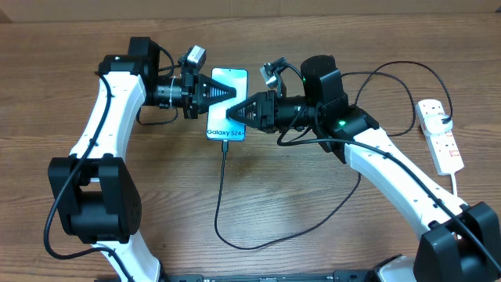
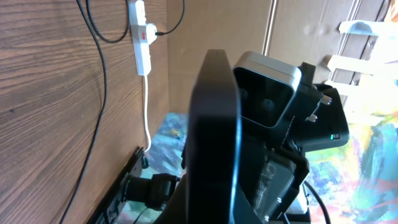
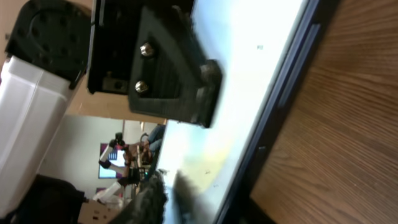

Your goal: Plug charger to phone and switch on socket

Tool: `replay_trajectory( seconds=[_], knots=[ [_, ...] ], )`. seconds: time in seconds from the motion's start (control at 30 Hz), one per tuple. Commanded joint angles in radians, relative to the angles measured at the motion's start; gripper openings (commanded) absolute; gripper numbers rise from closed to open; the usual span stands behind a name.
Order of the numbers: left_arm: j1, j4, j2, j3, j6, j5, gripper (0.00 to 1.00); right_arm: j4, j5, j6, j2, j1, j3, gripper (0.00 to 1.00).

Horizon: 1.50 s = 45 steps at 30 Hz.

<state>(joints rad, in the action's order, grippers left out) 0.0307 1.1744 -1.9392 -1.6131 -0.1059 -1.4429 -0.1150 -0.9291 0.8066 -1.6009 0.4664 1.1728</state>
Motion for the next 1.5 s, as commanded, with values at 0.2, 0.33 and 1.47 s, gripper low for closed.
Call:
replay_trajectory(
  seconds=[0.2, 0.33, 1.47],
  knots=[
    [0.037, -0.001, 0.029, -0.013, -0.006, 0.048, 0.04, -0.026, 0.031, -0.023, 0.001, 0.006, 0.006, 0.05],
    [0.041, -0.001, 0.029, -0.013, -0.006, 0.103, 0.06, -0.026, 0.030, -0.023, 0.001, 0.006, 0.006, 0.04],
    [0.042, -0.076, 0.029, -0.013, -0.138, 1.106, 1.00, -0.391, 0.536, -0.195, -0.190, 0.007, 0.005, 0.04]
  ],
)
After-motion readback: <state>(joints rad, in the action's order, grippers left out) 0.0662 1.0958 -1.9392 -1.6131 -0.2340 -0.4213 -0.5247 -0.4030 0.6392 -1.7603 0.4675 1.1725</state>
